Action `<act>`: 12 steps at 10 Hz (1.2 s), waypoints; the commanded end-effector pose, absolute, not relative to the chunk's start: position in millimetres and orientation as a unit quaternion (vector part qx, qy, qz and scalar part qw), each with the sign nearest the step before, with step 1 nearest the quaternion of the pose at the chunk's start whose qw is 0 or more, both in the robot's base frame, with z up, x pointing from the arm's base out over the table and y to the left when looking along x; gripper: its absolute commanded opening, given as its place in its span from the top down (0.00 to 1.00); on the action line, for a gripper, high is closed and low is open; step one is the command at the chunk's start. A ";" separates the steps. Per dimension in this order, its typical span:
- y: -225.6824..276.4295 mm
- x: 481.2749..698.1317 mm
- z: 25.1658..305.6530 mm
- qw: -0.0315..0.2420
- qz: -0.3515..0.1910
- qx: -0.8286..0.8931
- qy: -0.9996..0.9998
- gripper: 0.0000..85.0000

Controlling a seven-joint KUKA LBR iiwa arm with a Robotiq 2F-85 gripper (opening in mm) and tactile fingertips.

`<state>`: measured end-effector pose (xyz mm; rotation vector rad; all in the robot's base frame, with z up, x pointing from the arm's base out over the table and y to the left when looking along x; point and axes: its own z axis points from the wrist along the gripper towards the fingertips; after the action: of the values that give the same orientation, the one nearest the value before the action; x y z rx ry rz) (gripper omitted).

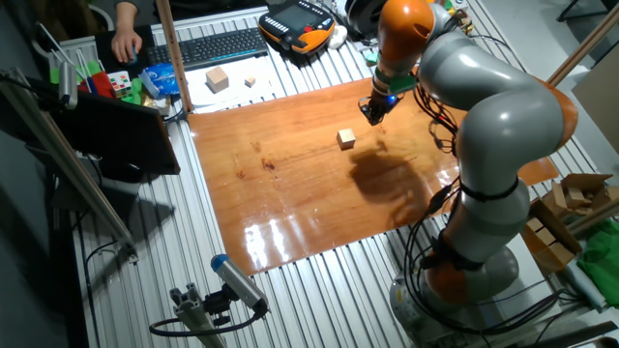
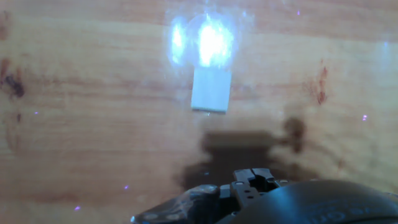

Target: Approach and touch the side of the small block

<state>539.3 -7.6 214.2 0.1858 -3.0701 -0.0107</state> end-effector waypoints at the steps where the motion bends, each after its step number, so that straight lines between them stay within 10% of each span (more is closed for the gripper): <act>1: -11.7 545.8 204.4 0.027 -0.003 0.065 -0.997 0.99; 12: -29.9 586.4 107.9 0.010 -0.031 0.109 -0.994 0.99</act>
<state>586.5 -29.6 107.3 0.3392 -3.1036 -0.0968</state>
